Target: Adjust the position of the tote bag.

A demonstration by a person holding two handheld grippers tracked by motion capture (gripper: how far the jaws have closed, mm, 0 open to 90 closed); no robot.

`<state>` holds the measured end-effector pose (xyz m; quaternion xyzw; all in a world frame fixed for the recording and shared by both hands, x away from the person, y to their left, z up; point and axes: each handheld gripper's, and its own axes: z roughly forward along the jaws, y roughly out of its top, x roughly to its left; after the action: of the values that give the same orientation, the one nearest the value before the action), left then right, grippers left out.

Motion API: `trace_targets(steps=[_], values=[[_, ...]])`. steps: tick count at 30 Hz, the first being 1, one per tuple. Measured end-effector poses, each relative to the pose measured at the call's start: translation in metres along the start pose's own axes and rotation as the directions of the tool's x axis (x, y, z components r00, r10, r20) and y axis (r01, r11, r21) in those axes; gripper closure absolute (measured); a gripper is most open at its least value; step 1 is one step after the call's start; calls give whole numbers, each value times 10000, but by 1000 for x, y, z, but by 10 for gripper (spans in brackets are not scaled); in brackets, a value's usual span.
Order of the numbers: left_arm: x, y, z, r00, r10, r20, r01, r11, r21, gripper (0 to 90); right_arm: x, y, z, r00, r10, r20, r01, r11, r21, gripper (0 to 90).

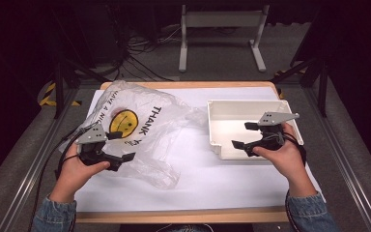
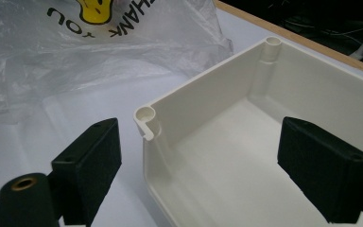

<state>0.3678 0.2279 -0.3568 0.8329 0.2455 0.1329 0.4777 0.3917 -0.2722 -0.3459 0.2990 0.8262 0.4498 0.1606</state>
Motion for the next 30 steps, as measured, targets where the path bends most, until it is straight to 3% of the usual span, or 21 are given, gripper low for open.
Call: trace_targets(steps=[8,14,16,20,25,30], values=[[-13,12,-1,9985,219,494,-211,9996,-165,90,8,4,-1,9999,-111,-90,113,9997,205,129],[-16,12,-1,9982,271,540,-267,9996,-78,92,28,12,9,9960,-415,-785,419,9991,28,125],[-19,12,-1,9954,390,870,-389,9992,-31,94,36,16,12,9930,-601,-1012,604,9982,7,124],[-23,13,3,9930,633,997,-638,9980,20,79,47,20,17,9872,-824,-1365,840,9964,65,122],[-27,8,12,9831,1121,1449,-1250,9887,833,50,56,23,24,9795,-994,-1753,1027,9947,100,122],[-24,3,21,9805,1128,1611,-1318,9848,1127,61,57,22,27,9783,-947,-1845,1001,9948,199,121]])
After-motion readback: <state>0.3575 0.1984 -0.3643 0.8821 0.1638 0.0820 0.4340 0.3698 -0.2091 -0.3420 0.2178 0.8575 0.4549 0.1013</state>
